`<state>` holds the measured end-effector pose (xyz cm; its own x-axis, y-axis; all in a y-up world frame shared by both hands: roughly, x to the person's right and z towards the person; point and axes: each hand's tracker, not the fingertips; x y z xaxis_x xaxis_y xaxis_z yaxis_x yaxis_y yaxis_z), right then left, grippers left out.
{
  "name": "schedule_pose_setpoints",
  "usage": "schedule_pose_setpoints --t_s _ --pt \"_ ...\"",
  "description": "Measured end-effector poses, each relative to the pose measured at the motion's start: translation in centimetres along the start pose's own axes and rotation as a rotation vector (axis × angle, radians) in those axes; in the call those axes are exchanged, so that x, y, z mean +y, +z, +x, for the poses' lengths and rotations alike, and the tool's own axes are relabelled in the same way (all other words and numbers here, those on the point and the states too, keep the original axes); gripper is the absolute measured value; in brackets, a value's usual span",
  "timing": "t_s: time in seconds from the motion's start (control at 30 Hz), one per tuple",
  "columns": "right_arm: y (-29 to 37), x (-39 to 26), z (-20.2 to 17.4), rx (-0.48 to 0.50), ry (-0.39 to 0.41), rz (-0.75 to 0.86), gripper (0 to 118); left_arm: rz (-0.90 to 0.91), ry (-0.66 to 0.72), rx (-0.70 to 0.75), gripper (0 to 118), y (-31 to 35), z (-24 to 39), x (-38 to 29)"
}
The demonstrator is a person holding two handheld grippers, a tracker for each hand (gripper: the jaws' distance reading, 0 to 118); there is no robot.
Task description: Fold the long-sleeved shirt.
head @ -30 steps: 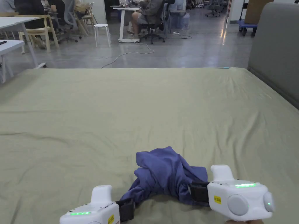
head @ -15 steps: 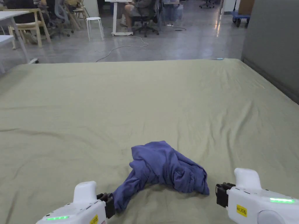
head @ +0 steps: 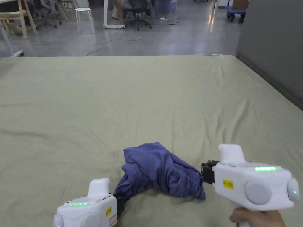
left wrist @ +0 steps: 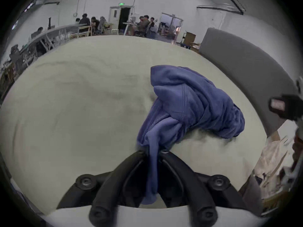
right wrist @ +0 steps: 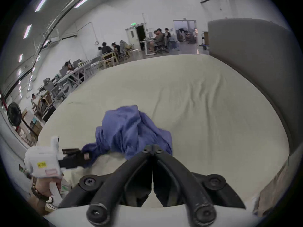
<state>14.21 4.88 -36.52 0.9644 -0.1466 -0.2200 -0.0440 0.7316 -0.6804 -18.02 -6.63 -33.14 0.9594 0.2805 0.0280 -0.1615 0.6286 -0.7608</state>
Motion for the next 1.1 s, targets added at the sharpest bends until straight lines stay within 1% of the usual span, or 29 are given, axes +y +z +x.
schedule_pose_setpoints --t_s 0.03,0.1,0.13,0.2,0.27,0.33,0.43,0.47,0.5,0.53,0.57,0.6,0.63,0.7,0.73,0.8,0.83,0.93,1.0,1.1 --pt "-1.5 1.6 -0.4 0.014 0.034 -0.002 18 0.000 0.005 0.000 5 0.2 -0.2 0.0" --pt "-5.0 4.5 -1.2 0.027 0.077 -0.002 72 0.023 -0.002 0.021 5 0.4 -0.4 0.0" --pt "-6.9 5.8 -1.4 0.050 0.097 -0.023 91 0.025 0.000 0.023 5 0.5 -0.6 0.1" --pt "-11.5 8.3 -2.2 0.077 0.108 -0.095 87 0.023 0.017 0.027 5 0.6 -0.7 0.2" --pt "-15.3 10.0 -2.9 0.085 0.124 -0.176 87 0.025 0.031 0.022 5 0.6 -0.6 0.3" --pt "-18.7 10.7 -3.7 0.085 0.122 -0.249 87 0.014 0.040 0.020 5 0.5 -0.6 0.4" --pt "-22.3 10.4 -4.8 0.127 0.117 -0.355 86 0.005 0.056 0.009 5 0.4 -0.8 0.7" --pt "-23.1 10.1 -5.2 0.132 0.123 -0.406 76 0.001 0.071 0.002 5 0.3 -0.9 0.7" --pt "-23.5 9.9 -5.6 0.132 0.139 -0.452 52 0.001 0.074 0.005 5 0.3 -1.0 0.8" --pt "-23.3 9.6 -6.2 0.133 0.166 -0.437 0 -0.001 0.074 0.008 5 0.2 -1.1 1.0" --pt "-22.9 9.4 -6.6 0.126 0.200 -0.401 0 -0.001 0.074 0.009 5 0.4 -1.1 1.1" --pt "-21.9 9.6 -6.9 0.116 0.214 -0.356 0 0.004 0.073 0.014 5 0.5 -1.1 1.4" --pt "-21.0 9.9 -7.0 0.142 0.213 -0.335 0 0.005 0.073 0.016 5 0.7 -1.3 1.9" --pt "-18.4 11.2 -6.2 0.183 0.179 -0.268 0 0.036 0.088 0.017 5 1.4 -1.8 3.5" --pt "-17.0 12.1 -5.7 0.193 0.163 -0.221 0 0.058 0.118 0.004 5 1.8 -2.2 4.8" --pt "-13.9 14.5 -4.0 0.188 0.134 -0.127 0 0.129 0.152 -0.033 5 3.1 -2.9 7.8" --pt "-12.1 15.9 -3.1 0.175 0.121 -0.077 0 0.172 0.151 -0.040 5 3.9 -3.1 9.7" --pt "-7.3 20.2 -0.3 0.170 0.092 0.044 0 0.266 0.086 -0.022 5 6.4 -3.0 15.9" --pt "-4.5 23.1 1.2 0.164 0.088 0.113 0 0.338 0.036 -0.027 5 8.4 -2.5 20.3" --pt "-0.8 27.9 2.9 0.116 0.065 0.229 0 0.425 0.058 -0.079 5 11.4 -2.0 27.8"
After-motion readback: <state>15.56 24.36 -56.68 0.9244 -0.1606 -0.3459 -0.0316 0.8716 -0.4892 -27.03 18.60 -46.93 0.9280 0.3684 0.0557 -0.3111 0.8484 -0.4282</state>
